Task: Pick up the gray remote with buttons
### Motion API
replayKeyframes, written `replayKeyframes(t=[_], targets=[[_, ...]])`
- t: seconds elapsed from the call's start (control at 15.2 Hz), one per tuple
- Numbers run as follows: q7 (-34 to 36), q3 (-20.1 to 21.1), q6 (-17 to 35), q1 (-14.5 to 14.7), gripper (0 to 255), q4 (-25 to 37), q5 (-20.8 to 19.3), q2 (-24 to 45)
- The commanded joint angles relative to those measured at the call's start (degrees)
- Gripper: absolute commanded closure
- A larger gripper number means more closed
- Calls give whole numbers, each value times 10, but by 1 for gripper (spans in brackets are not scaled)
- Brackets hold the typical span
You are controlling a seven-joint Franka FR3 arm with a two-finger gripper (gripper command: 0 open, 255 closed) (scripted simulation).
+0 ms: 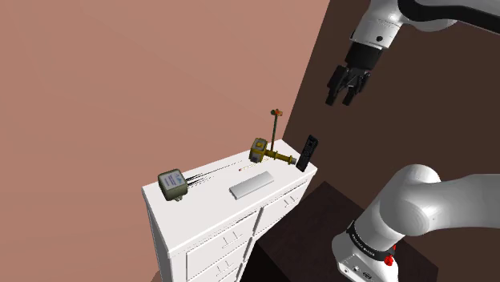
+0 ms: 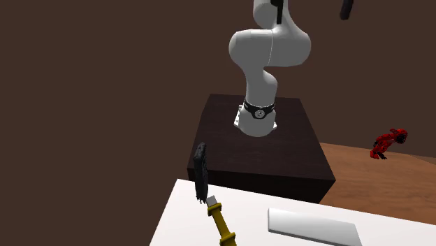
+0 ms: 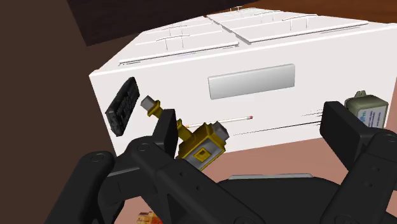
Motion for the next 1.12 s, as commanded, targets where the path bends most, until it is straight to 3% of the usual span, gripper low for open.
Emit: replayKeyframes(t=[0.0,0.53,1.06], targets=[[0,0,0,0,0,0,0,0],[-54,-42,127,-24,0,-89,-57,45],[-99,-91,268,-50,0,-136,-109,140]])
